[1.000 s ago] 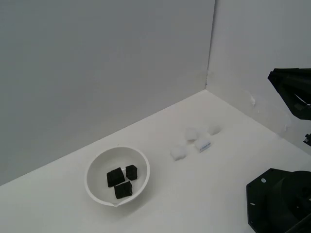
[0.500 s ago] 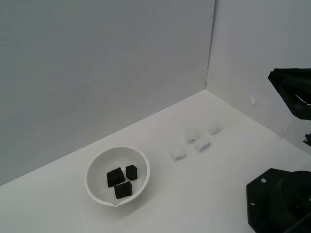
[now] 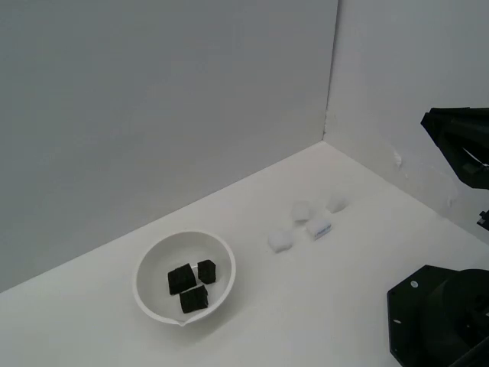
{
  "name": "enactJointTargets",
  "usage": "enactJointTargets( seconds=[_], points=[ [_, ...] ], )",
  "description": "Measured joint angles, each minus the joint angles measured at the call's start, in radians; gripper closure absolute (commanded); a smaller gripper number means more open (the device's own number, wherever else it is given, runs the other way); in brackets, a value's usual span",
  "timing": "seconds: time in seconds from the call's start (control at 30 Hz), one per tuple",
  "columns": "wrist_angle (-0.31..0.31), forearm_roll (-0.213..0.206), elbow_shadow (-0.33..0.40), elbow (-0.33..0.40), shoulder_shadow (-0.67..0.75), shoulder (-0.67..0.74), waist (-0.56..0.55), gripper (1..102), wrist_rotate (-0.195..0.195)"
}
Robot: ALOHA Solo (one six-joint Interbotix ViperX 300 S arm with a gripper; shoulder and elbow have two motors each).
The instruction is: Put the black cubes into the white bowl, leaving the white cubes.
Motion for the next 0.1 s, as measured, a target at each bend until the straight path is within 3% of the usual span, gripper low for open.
enactJointTargets(
  seconds=[0.1],
  points=[
    [-0.002,-0.002,0.000,-0.002,0.000,0.000,0.000,100,-0.002]
  ],
)
